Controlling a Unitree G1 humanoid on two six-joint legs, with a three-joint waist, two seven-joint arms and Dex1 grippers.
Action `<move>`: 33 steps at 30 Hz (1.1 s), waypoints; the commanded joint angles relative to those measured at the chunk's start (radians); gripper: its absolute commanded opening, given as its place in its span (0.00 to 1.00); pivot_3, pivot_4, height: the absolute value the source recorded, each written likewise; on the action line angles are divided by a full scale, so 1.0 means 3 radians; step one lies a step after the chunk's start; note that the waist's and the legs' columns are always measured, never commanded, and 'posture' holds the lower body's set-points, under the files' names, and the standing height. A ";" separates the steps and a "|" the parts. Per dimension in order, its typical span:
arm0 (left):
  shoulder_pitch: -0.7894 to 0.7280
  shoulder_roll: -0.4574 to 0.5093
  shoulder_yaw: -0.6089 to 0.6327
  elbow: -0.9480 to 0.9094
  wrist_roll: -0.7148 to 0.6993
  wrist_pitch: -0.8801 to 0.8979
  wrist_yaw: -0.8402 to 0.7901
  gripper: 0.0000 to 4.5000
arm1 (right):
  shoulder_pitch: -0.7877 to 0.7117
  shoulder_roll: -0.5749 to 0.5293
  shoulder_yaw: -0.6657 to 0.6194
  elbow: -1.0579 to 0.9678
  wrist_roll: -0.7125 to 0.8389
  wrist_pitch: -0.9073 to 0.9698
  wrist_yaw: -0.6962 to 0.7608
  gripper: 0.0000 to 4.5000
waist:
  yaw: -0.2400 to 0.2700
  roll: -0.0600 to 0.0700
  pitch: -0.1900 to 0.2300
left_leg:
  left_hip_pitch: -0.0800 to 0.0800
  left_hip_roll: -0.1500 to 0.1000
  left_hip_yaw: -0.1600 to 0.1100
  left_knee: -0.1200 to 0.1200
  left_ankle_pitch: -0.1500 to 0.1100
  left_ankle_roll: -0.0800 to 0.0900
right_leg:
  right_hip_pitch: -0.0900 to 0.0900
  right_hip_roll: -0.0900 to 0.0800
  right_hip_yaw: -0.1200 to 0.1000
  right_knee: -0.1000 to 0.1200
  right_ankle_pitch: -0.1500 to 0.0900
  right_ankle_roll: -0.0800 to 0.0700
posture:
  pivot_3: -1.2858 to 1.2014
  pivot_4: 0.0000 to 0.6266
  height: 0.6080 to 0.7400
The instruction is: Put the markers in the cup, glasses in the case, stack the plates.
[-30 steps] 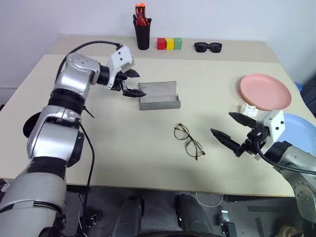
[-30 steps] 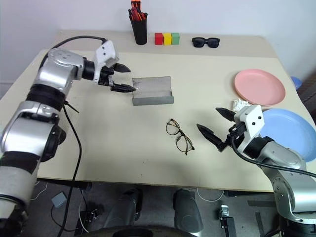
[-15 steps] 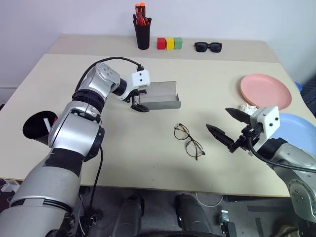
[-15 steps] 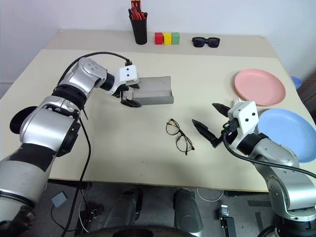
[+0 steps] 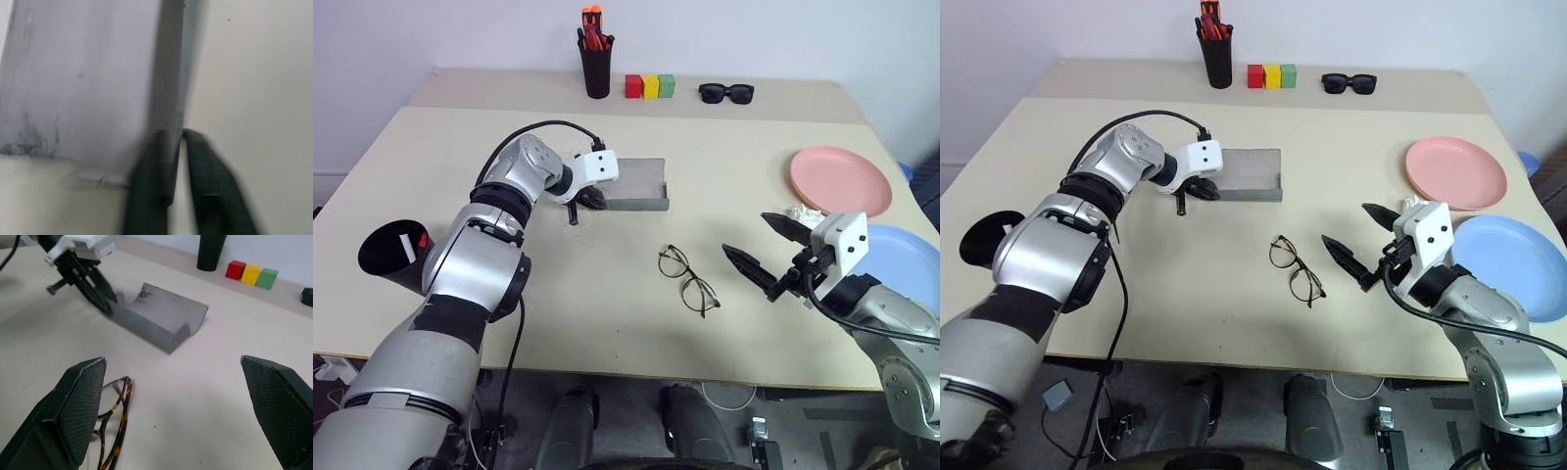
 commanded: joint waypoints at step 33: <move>0.0483 0.0190 0.0085 -0.0948 -0.0277 -0.0361 -0.1513 0.04 | -0.0053 -0.0022 0.0153 0.0089 -0.0060 -0.0181 0.0149 1.00 | -0.0003 0.0001 -0.0001 | 0.0001 0.0000 -0.0001 0.0004 0.0000 0.0000 | 0.0000 0.0000 0.0000 0.0008 0.0000 0.0000 | 0.52 0.24 1.00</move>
